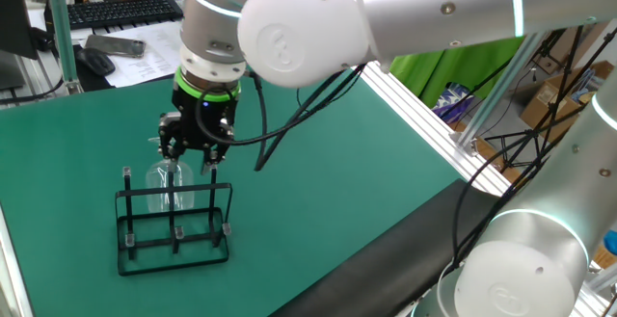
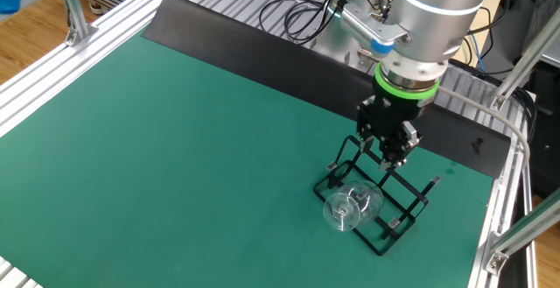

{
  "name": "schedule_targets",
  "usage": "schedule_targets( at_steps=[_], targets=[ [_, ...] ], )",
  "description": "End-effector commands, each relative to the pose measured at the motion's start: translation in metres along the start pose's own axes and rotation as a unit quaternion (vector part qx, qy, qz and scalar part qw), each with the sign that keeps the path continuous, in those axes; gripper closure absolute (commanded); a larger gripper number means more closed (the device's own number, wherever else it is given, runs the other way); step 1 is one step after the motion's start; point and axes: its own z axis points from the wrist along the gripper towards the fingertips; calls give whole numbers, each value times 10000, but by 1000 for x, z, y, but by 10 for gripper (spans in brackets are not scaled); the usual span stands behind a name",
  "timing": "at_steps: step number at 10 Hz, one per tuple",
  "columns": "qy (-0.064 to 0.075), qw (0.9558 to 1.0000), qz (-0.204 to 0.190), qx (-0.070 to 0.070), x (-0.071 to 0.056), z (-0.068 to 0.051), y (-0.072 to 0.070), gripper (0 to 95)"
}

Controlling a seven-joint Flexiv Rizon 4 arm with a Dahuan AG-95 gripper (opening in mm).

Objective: Take the cup off the cup rack

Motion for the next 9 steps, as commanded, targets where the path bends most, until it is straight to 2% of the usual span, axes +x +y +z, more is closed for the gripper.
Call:
schedule_targets(
  at_steps=[1,5,9],
  targets=[
    [-57,9999,147,53,-16,2,19,570],
    [-121,9998,-5,151,-30,2,25,570],
    [-177,9996,-99,185,-50,12,24,570]
  ],
)
